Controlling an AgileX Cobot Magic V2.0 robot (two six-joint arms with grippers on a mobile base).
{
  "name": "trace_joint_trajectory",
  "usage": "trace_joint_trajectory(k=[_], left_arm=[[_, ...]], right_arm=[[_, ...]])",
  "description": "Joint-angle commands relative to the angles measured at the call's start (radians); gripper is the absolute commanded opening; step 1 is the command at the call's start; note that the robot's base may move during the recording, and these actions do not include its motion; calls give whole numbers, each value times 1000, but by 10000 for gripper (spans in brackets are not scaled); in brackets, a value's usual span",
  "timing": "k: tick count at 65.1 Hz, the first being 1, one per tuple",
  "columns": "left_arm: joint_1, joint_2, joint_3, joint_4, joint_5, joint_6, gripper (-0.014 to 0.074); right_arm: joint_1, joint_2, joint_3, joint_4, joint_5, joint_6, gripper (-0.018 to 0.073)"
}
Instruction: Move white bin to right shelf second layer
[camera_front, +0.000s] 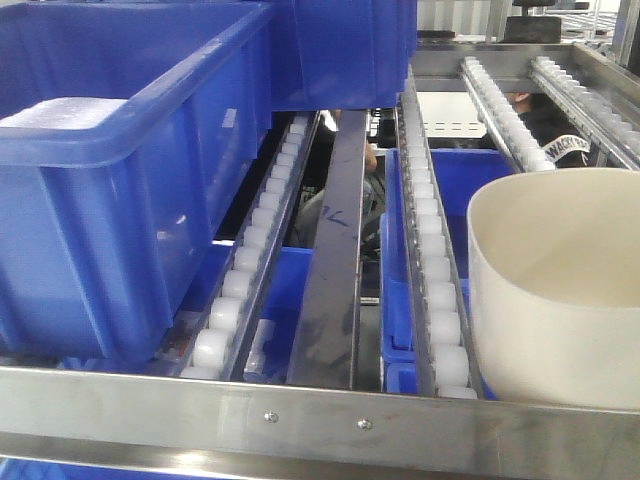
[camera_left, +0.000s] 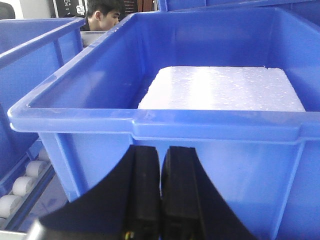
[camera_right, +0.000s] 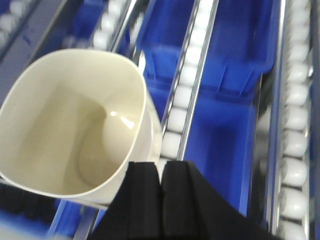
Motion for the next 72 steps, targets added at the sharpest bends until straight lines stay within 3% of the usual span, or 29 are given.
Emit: trace_joint_trajectory(k=[1, 9, 48, 58, 72], left_arm=[[2, -16, 37, -6, -84, -3, 85], [2, -16, 37, -6, -84, -3, 85], [2, -16, 37, -6, -84, -3, 85], [2, -16, 37, -6, -84, -3, 85], [2, -16, 37, -6, -84, -3, 85]], right_arm=[[-5, -71, 13, 14, -155, 5, 56], [-5, -147, 46, 21, -223, 5, 56], [-5, -160, 46, 21, -221, 5, 56], [-5, -173, 96, 19, -312, 6, 56], [-4, -245, 247, -141, -521, 127, 56]])
